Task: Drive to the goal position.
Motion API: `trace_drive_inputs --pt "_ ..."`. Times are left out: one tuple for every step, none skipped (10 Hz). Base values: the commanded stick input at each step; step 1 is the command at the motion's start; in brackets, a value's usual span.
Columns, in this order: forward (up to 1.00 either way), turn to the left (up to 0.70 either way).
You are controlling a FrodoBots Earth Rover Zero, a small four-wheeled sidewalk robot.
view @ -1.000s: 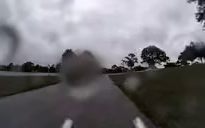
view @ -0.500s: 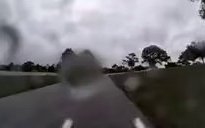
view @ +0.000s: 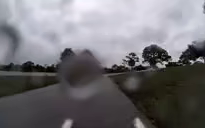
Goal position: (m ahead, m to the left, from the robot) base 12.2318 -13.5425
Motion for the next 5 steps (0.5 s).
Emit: trace_drive_inputs --pt "1.00 0.00" --pt "1.00 0.00" --pt "1.00 0.00" --pt "1.00 0.00" --pt "1.00 0.00"
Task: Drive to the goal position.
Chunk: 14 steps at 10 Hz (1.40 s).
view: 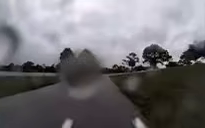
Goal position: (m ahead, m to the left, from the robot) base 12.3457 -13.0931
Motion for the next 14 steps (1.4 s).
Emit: trace_drive_inputs --pt "1.00 0.00" --pt "1.00 0.00" --pt "1.00 0.00" --pt "1.00 0.00" --pt "1.00 0.00" --pt "1.00 0.00" --pt "1.00 0.00" --pt "1.00 0.00" --pt "1.00 0.00" --pt "1.00 0.00" --pt "1.00 0.00" --pt "1.00 0.00" --pt "1.00 0.00" --pt "1.00 0.00"
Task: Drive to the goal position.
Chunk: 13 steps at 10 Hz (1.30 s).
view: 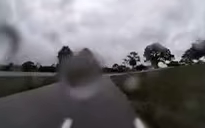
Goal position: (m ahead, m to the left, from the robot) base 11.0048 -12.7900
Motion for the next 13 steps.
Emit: trace_drive_inputs --pt "1.00 0.00" --pt "1.00 0.00" --pt "1.00 0.00" --pt "1.00 0.00" --pt "1.00 0.00" --pt "1.00 0.00" --pt "1.00 0.00" --pt "1.00 0.00" --pt "1.00 0.00" --pt "1.00 0.00" --pt "1.00 0.00" --pt "1.00 0.00" --pt "1.00 0.00"
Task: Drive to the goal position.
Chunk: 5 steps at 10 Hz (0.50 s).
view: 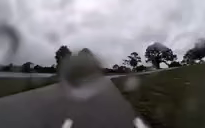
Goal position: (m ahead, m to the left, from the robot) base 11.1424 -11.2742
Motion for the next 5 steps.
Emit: trace_drive_inputs --pt "1.00 0.00" --pt "1.00 0.00" --pt "1.00 0.00" --pt "1.00 0.00" --pt "1.00 0.00"
